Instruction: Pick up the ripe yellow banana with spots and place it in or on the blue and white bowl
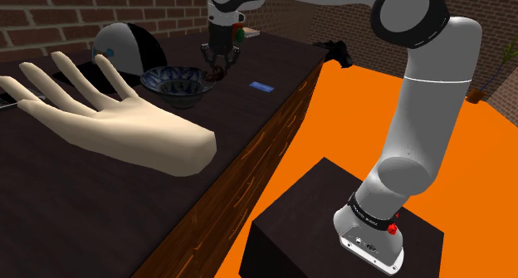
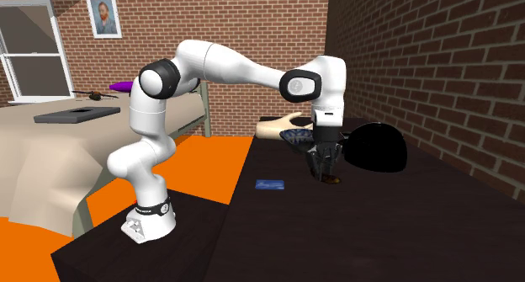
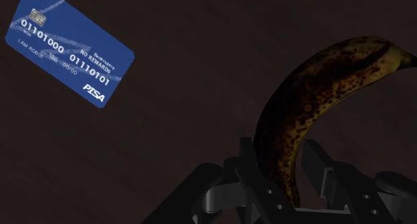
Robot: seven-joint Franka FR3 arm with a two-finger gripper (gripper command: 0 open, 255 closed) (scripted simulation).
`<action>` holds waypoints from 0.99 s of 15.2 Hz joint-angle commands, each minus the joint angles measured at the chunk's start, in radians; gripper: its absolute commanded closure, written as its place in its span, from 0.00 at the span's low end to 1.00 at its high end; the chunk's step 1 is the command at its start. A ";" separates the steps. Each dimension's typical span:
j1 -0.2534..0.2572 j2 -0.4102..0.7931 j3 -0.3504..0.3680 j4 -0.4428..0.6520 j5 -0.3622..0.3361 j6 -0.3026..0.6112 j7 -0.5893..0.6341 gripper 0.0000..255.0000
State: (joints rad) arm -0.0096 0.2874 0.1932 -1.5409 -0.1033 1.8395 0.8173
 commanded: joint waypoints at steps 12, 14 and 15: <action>0.006 0.007 0.002 0.158 0.001 -0.151 -0.008 1.00; 0.008 0.012 0.003 0.192 0.000 -0.180 -0.009 1.00; 0.009 0.015 0.003 0.210 0.000 -0.195 -0.009 1.00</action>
State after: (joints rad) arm -0.0023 0.2984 0.1955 -1.3480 -0.1029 1.6582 0.8077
